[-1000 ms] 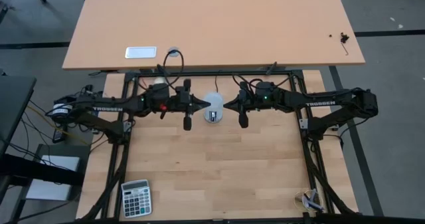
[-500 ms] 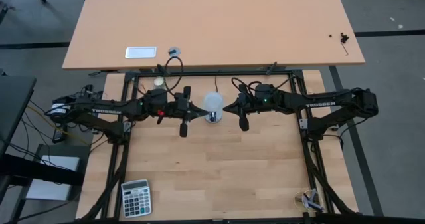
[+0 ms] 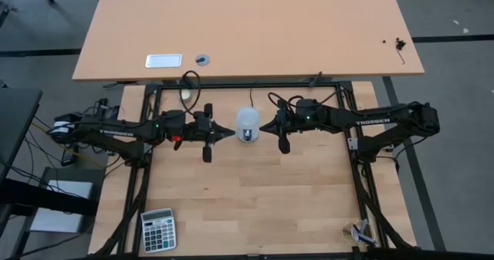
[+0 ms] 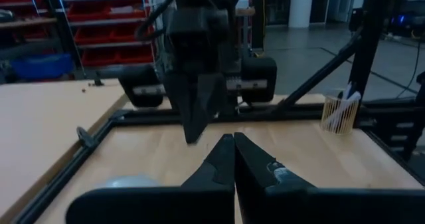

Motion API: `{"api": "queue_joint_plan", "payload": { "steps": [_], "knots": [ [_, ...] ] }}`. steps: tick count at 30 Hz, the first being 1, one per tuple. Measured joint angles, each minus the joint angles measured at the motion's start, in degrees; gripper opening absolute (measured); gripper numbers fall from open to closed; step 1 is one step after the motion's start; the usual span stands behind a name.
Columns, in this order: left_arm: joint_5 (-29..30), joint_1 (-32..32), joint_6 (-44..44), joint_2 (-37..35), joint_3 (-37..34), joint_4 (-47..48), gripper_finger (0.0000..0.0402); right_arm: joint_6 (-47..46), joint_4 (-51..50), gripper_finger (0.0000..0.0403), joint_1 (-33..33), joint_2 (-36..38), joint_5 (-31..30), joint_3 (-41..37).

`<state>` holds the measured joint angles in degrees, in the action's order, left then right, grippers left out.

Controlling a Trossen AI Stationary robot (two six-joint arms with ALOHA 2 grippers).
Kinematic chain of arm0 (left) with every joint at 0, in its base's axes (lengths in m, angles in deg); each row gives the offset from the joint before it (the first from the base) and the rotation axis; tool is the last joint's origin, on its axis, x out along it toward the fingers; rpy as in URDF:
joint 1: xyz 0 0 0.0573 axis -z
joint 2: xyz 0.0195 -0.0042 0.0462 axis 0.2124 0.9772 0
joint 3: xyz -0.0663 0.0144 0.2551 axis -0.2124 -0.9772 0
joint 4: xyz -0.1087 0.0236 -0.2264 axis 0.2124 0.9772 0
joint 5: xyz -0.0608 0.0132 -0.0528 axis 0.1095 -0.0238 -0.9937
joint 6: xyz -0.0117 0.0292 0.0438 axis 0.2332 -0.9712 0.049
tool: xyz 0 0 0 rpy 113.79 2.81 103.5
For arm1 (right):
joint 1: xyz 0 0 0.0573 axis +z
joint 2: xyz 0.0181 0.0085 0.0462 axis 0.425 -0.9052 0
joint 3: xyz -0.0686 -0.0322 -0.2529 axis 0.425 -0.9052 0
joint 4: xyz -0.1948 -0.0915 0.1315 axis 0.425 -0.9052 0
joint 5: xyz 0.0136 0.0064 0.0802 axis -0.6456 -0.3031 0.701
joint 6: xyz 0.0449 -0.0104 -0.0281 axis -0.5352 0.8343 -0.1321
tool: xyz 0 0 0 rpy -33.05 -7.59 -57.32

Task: Screw lightbulb
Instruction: Remove the lightbulb from the lamp

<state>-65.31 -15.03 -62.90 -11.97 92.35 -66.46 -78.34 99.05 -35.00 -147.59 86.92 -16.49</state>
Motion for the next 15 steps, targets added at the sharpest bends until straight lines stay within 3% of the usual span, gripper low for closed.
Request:
{"api": "queue_joint_plan", "payload": {
  "steps": [15],
  "knots": [
    [2.3, 0.0, -1.8, -0.2, -0.1, 4.9, 0.0000, -4.1, 0.1, 0.0026, -0.2, 0.0, 1.5, 0.0]
  ]
}}
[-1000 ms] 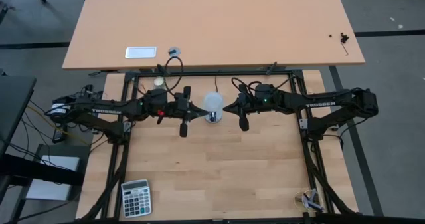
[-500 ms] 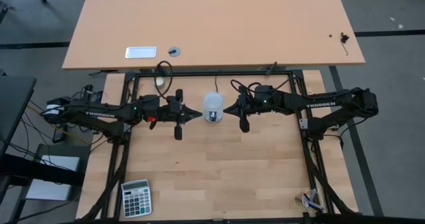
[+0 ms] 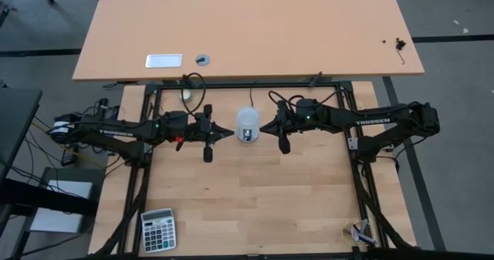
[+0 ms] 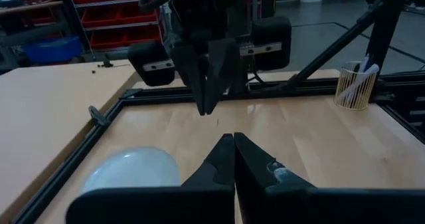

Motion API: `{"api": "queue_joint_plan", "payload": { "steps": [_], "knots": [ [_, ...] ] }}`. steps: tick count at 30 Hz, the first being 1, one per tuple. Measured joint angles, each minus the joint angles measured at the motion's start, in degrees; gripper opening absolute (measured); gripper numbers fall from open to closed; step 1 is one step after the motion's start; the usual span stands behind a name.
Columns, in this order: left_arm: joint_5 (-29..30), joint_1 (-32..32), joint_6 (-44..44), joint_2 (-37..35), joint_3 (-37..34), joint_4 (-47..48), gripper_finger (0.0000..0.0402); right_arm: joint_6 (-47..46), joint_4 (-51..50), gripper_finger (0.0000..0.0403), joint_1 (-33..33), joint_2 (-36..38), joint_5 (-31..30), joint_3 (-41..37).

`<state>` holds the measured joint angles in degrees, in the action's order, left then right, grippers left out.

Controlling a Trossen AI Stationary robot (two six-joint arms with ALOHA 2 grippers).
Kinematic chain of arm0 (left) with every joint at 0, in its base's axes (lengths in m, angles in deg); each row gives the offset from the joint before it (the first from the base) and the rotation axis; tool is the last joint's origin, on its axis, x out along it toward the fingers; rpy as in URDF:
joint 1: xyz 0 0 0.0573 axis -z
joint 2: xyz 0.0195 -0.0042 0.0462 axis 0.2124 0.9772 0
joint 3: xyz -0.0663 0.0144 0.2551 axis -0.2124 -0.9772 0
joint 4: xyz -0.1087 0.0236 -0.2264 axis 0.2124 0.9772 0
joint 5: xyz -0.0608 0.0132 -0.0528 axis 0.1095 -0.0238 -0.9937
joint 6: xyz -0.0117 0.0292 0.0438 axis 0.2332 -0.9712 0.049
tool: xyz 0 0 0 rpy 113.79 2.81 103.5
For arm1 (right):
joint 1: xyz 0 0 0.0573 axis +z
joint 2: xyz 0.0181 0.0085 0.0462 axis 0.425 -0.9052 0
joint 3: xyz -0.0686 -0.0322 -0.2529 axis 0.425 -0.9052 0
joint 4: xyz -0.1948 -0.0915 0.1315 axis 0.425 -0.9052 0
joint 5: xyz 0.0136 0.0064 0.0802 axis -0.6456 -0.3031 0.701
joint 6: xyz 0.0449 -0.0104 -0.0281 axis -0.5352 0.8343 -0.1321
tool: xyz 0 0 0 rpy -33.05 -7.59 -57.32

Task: Screw lightbulb
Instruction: Remove the lightbulb from the lamp

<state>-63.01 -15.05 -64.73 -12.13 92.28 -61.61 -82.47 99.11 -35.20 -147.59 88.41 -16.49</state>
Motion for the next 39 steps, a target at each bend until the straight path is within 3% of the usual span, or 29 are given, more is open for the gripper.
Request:
{"api": "queue_joint_plan", "payload": {
  "steps": [24, 39],
  "knots": [
    [4.3, 3.2, -0.2, -0.5, -0.3, 1.9, 0.0000, 2.7, 0.7, 0.0010, 0.1, 0.0, 0.0, 0.0],
    [-2.0, 3.7, -1.3, -0.5, -0.3, -1.7, 0.0000, 2.9, 0.8, 0.0011, 0.1, 0.0, 0.0, 0.0]
  ]
}}
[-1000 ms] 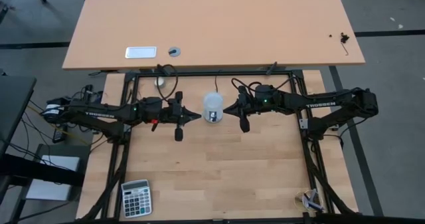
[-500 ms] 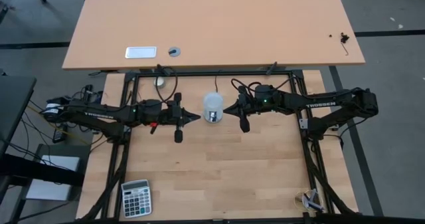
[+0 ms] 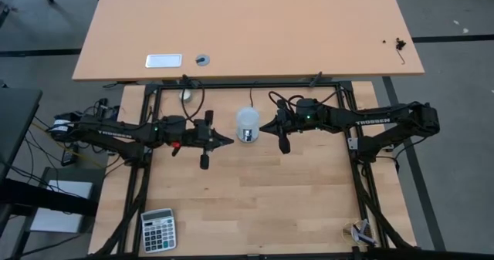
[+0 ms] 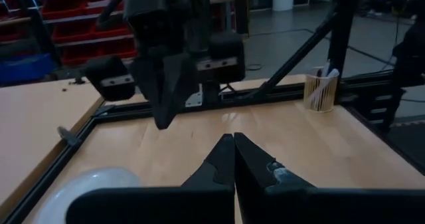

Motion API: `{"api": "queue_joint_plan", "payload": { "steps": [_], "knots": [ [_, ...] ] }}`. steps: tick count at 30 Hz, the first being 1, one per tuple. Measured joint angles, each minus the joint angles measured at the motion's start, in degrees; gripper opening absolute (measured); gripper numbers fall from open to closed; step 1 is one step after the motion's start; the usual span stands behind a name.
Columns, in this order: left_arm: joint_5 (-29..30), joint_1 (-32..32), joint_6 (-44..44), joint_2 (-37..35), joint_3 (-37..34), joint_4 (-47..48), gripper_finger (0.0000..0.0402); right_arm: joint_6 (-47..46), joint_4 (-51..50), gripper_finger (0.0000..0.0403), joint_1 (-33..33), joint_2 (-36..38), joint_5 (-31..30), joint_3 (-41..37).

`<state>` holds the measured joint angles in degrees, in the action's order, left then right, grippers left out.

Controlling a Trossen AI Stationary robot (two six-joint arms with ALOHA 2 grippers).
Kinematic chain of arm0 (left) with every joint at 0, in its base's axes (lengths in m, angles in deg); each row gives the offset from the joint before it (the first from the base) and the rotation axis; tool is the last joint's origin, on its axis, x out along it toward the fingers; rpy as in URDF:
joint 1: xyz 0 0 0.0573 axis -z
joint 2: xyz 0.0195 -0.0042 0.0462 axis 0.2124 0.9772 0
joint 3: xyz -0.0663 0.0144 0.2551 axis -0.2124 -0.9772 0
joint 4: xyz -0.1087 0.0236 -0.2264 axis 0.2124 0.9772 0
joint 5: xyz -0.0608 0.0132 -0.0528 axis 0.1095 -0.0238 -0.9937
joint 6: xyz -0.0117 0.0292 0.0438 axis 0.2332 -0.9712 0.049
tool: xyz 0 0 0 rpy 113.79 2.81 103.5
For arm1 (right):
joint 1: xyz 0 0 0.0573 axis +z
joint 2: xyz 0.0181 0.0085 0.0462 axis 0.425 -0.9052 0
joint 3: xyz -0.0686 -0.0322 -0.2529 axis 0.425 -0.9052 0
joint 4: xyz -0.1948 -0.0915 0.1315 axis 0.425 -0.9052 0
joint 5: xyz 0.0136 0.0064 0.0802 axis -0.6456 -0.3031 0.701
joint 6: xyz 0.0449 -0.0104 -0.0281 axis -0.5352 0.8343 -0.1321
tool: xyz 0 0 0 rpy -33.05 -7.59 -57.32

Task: Screw lightbulb
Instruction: Remove the lightbulb from the lamp

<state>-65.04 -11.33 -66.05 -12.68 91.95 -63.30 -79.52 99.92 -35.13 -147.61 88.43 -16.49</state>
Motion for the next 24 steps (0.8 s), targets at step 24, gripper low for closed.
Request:
{"api": "queue_joint_plan", "payload": {
  "steps": [24],
  "knots": [
    [3.5, -5.2, 7.9, 0.0, -15.7, -18.0, 0.0000, -5.9, -16.5, 0.0011, 0.4, -0.1, -6.7, 6.1]
  ]
}}
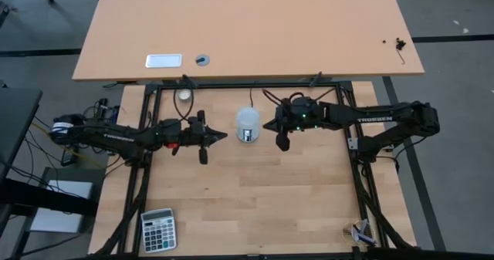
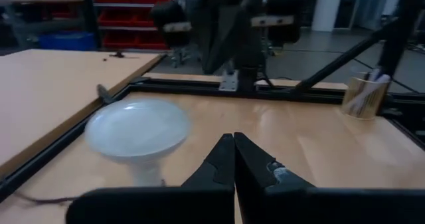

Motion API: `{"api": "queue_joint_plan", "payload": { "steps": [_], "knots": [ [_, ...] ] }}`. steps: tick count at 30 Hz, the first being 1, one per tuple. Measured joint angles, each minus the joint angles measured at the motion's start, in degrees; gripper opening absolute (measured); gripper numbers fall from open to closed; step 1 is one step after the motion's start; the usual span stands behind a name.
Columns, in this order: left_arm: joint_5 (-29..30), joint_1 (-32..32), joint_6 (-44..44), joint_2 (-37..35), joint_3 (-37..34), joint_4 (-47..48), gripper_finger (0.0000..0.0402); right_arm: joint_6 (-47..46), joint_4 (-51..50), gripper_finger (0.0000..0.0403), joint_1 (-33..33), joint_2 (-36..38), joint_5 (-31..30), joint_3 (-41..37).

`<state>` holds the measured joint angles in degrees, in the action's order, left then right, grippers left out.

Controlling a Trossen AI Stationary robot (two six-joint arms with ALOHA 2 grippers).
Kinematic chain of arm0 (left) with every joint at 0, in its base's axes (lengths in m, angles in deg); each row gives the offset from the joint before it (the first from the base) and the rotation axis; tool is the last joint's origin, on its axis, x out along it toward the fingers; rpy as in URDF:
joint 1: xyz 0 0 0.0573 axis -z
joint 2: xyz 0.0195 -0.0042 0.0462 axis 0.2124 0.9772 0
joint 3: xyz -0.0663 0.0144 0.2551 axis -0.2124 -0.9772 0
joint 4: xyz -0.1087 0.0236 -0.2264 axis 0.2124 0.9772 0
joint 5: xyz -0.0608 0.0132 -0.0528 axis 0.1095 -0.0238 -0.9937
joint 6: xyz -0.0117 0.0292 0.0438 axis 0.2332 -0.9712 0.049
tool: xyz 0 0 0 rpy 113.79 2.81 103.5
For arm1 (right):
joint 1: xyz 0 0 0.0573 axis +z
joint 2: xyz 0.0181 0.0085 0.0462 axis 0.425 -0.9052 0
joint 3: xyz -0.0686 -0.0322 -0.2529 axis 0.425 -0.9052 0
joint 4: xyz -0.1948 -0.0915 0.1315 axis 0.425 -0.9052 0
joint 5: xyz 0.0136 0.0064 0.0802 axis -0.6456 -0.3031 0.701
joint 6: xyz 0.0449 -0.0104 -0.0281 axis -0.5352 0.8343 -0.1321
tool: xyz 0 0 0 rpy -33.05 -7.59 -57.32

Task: Screw lightbulb
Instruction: Remove the lightbulb from the lamp

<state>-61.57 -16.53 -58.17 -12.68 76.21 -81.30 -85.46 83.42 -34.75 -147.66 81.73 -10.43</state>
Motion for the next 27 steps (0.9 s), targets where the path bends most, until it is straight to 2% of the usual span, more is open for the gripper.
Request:
{"api": "queue_joint_plan", "payload": {
  "steps": [4, 10, 22, 27],
  "knots": [
    [0.0, -1.9, 1.7, 0.0, 0.0, 1.2, 0.0000, 0.2, -8.2, 0.0011, 0.2, 0.0, -1.1, 4.9],
    [0.0, -3.3, 1.8, 0.1, 0.0, 3.5, 0.0000, 1.4, -14.6, 0.0011, 0.2, -0.1, -1.1, 8.8],
    [-0.2, -6.7, 5.2, 0.2, 0.1, 4.7, 0.0000, 1.0, -17.2, 0.0011, 0.2, -0.1, -1.2, 11.0],
    [-5.9, -10.4, 5.5, 0.2, 5.3, 8.7, 0.0000, 1.4, -16.7, 0.0011, 0.2, -0.1, -1.2, 11.0]
  ]
}}
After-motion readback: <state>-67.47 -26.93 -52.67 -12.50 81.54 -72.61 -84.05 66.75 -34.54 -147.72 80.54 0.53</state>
